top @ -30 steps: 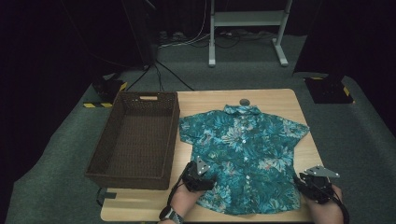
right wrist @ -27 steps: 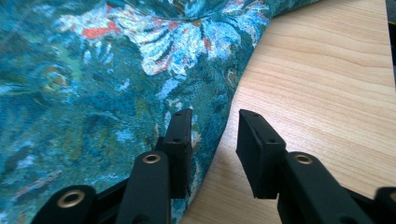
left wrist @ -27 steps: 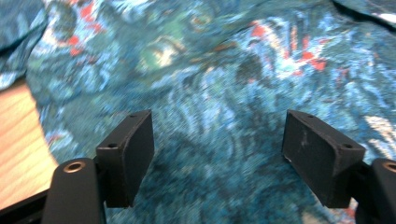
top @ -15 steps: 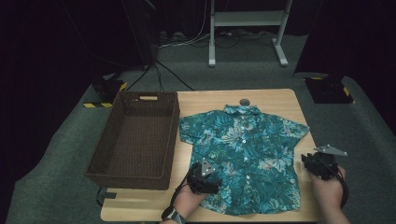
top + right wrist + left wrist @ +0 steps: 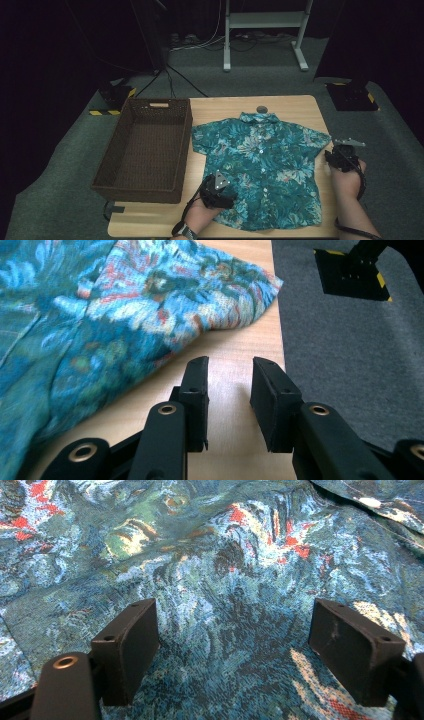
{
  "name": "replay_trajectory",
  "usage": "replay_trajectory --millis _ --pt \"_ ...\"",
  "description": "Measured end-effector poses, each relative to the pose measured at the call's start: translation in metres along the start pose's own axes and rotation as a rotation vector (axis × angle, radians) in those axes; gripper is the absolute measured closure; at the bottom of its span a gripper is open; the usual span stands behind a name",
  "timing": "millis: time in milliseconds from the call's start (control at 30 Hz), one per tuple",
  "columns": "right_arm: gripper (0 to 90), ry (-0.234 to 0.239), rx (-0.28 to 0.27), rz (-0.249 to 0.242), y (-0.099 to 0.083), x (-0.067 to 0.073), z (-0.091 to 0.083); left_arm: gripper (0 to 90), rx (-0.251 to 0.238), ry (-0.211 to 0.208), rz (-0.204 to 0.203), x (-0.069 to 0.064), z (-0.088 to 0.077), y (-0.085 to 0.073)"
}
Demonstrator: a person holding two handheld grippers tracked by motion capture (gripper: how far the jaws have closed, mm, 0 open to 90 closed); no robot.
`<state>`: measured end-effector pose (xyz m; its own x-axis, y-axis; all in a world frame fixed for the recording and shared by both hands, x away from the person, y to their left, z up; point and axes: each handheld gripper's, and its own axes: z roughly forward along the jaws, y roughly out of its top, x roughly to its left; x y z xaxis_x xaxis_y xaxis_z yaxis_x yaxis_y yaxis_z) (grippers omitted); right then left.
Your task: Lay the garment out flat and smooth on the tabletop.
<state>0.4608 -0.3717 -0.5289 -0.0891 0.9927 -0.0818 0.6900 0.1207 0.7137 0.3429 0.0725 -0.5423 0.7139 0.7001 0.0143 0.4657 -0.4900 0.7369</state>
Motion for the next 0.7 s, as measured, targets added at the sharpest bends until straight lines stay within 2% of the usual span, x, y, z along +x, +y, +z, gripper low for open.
replay_trajectory --millis 133,367,500,533,567,600,667,700 --pt "68.0 0.018 -0.003 0.005 0.008 0.002 0.007 20.0 0.000 -0.001 0.001 0.000 0.000 0.000" --pt "66.7 0.059 -0.037 0.008 0.024 0.014 0.012 20.0 -0.001 -0.002 0.002 0.000 0.000 0.000" --pt "62.6 0.094 -0.045 -0.013 0.034 0.031 0.015 19.9 -0.001 -0.004 0.002 0.000 0.000 0.000" --pt "62.6 0.094 -0.045 -0.013 0.034 0.031 0.015 19.9 -0.001 -0.004 0.002 0.000 0.000 0.000" --pt "60.8 0.118 -0.029 -0.027 0.035 0.040 0.020 19.9 -0.002 -0.004 0.003 0.001 0.000 0.000" --pt "60.8 0.118 -0.029 -0.027 0.035 0.040 0.020 19.8 -0.002 -0.004 0.003 0.001 0.000 0.000" --pt "58.4 0.126 -0.007 -0.044 0.032 0.050 0.026 19.8 -0.002 -0.005 0.003 0.001 0.000 0.000" --pt "58.2 0.128 -0.015 -0.042 0.031 0.052 0.027 19.7 -0.002 -0.006 0.004 0.001 0.000 0.000"
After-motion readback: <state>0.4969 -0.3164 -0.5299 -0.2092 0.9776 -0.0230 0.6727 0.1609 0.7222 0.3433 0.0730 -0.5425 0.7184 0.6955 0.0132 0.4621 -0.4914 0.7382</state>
